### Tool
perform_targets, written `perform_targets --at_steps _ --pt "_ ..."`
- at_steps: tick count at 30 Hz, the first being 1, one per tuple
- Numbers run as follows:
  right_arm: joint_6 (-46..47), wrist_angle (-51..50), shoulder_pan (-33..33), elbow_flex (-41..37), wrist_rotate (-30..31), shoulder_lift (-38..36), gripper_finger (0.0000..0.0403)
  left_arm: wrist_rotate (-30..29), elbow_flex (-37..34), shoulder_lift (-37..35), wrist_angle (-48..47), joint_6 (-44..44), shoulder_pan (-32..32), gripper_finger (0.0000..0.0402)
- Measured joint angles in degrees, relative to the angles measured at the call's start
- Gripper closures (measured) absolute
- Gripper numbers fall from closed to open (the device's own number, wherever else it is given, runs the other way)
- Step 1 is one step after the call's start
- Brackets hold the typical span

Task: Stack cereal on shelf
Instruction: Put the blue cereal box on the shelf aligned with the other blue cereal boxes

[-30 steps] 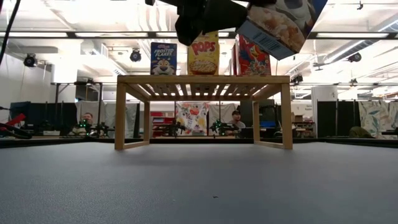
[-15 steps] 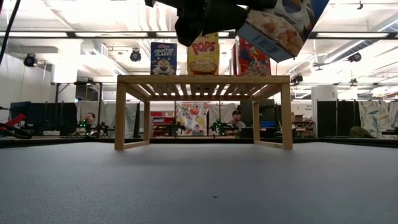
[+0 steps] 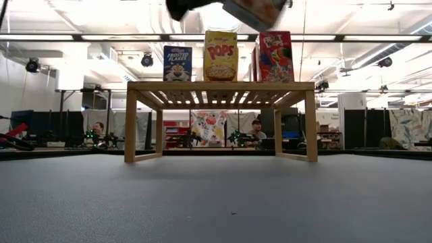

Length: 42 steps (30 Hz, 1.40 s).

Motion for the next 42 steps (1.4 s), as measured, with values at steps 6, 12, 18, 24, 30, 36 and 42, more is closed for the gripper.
perform_targets --at_steps 6,12,18,24,30,36,42 --pt "0.26 -0.34 2.56 -3.98 7.17 -4.44 0.0109 -2.34 -15.56 -15.21 8.43 1.45 0.85 0.0244" --pt "-0.55 3.13 2.53 -8.62 8.69 -8.11 0.0108 -1.97 -33.29 -27.65 27.2 2.7 3.61 0.0244" --pt "-7.02 7.7 2.51 -11.51 8.84 -10.72 0.011 -0.91 -44.57 -34.47 37.24 2.91 7.6 0.0244" --pt "-15.99 16.39 1.49 -14.45 8.83 -13.32 0.0117 1.92 -46.22 -35.18 37.8 4.31 10.12 0.0244" --pt "-19.46 22.11 -0.56 -17.63 8.79 -16.02 0.0115 3.84 -46.22 -35.79 37.44 6.01 14.57 0.0244" --pt "-16.52 22.41 -1.4 -21.06 8.66 -18.19 0.0116 9.97 -46.22 -36.17 34.84 3.75 21.24 0.0244" --pt "-14.6 22.43 -1.4 -22.52 8.6 -19.62 0.0116 16.69 -46.26 -39.15 29.85 0.9 27.26 0.0244"
